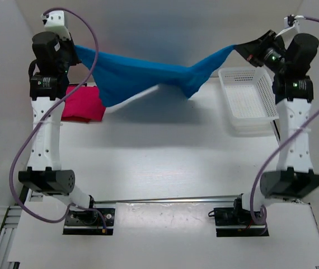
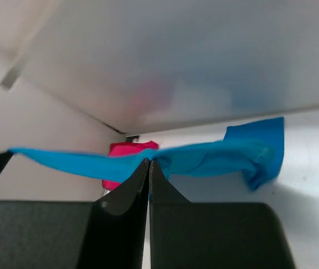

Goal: Fold and stack the t-shirts
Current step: Flatten out the tshirt, then grap the side of the flattened tshirt closest away from the robot with both arms

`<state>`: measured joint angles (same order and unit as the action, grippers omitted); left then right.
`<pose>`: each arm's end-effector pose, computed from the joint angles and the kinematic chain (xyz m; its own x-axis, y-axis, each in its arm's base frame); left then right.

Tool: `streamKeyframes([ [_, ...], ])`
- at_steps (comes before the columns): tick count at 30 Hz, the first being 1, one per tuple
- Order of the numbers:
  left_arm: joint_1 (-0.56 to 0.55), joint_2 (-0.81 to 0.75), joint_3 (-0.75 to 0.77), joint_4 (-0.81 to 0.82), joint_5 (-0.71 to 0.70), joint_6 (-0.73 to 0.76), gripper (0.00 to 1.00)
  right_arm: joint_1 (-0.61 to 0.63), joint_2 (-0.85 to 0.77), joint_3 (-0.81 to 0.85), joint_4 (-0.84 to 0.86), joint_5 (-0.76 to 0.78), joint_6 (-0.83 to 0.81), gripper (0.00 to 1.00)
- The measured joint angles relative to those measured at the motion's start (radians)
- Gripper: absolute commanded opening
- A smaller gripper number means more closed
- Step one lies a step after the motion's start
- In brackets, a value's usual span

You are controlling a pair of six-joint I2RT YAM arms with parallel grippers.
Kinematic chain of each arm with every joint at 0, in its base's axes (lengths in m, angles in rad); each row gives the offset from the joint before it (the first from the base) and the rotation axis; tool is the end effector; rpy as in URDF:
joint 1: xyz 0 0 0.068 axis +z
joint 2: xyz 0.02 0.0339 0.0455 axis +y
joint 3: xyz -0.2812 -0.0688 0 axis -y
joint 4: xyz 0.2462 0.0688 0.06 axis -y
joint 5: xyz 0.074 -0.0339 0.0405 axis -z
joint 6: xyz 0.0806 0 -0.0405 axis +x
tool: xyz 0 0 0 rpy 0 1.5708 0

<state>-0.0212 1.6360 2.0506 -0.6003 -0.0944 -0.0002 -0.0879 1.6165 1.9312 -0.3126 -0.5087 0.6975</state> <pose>0.3912 -0.0007 0.5197 -0.1846 0.0037 -0.9828 -0.0716 0.9973 0.0172 0.3947 0.0046 0.5280 -0.2608 0.5861 -0.7671 -0.3144 0.6997 0.6415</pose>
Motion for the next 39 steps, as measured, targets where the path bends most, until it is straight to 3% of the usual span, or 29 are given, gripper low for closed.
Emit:
streamKeyframes([
  [4,-0.001,-0.079,-0.155,0.055,0.030,0.000,0.10,0.033,-0.177,-0.213,0.057,-0.035,-0.076,0.00],
  [11,-0.011,0.020,-0.590,-0.031,0.085,0.000,0.10,0.028,-0.222,-0.764,-0.034,0.006,-0.174,0.00],
  [16,-0.013,-0.039,-0.816,-0.172,0.087,0.000,0.10,0.031,-0.569,-1.064,-0.162,0.069,-0.185,0.00],
  [20,-0.014,-0.150,-0.939,-0.244,0.074,0.000,0.10,0.031,-0.759,-1.117,-0.199,0.085,-0.186,0.00],
  [28,-0.012,-0.187,-1.067,-0.331,0.048,0.000,0.10,0.031,-0.761,-1.237,-0.300,0.130,-0.185,0.00],
  [34,-0.011,-0.182,-1.053,-0.345,0.049,0.000,0.10,0.031,-0.664,-1.247,-0.284,0.149,-0.187,0.00],
  [39,-0.011,-0.097,-0.938,-0.348,0.054,0.000,0.10,0.031,-0.481,-1.171,-0.254,0.199,-0.224,0.00],
])
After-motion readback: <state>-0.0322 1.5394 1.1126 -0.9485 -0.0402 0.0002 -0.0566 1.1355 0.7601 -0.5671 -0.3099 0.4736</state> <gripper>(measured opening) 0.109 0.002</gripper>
